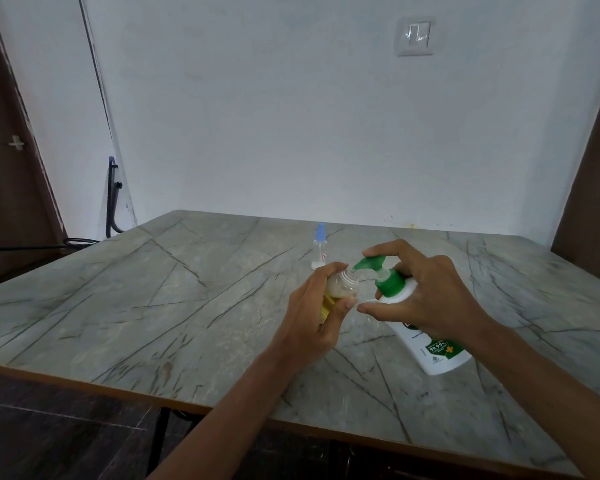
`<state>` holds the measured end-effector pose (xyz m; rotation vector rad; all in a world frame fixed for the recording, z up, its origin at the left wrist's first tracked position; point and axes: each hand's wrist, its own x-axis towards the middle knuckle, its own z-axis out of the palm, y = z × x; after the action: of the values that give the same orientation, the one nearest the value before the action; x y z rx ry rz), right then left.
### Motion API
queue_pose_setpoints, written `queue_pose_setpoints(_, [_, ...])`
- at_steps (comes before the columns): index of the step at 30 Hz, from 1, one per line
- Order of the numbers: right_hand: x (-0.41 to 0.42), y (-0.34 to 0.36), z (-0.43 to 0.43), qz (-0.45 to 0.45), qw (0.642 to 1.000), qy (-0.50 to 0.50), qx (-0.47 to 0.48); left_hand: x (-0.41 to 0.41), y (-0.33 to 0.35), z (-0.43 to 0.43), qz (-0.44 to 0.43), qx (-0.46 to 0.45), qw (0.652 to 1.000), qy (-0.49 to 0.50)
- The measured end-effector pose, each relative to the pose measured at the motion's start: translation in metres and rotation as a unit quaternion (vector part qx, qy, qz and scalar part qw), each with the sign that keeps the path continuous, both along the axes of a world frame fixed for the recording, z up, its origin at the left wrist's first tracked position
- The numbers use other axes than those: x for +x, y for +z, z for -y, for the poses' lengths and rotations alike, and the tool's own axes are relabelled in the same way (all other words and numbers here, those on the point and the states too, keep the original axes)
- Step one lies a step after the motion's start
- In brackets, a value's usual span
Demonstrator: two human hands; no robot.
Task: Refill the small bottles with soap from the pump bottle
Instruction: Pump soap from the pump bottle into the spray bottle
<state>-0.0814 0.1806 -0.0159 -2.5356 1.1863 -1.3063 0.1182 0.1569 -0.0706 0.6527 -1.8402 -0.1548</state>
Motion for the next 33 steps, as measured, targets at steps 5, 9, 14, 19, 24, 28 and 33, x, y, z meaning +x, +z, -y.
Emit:
queue_pose_setpoints(5, [0.0016,0.0016,-0.0035,0.028,0.999,0.013,-0.013,0.0004,-0.0003,-0.0010,0.018,0.004,1.000,-0.010])
queue_pose_setpoints(9, [0.0011,0.0026,-0.0031,0.020,1.000,0.015,0.002,0.0007,-0.0022,0.0003,0.025,0.004,1.000,-0.005])
queue_pose_setpoints(14, [0.0001,0.0013,0.0001,-0.025,1.000,-0.006,0.018,0.0004,-0.0011,0.0014,0.018,0.002,1.000,0.007])
queue_pose_setpoints(19, [-0.0012,0.0000,0.0005,-0.040,0.999,-0.006,-0.006,-0.0007,-0.0010,0.0014,0.014,-0.002,1.000,0.005])
queue_pose_setpoints(24, [-0.0012,-0.0015,0.0018,-0.021,1.000,0.002,-0.019,-0.0007,-0.0012,0.0009,0.014,-0.007,1.000,0.003])
queue_pose_setpoints(28, [0.0006,0.0008,-0.0010,-0.007,0.999,0.010,-0.032,-0.0001,-0.0010,-0.0005,0.023,-0.015,1.000,-0.002])
queue_pose_setpoints(33, [0.0023,0.0038,-0.0043,0.016,0.999,0.021,-0.022,0.0003,-0.0024,-0.0010,0.041,-0.007,0.999,-0.012])
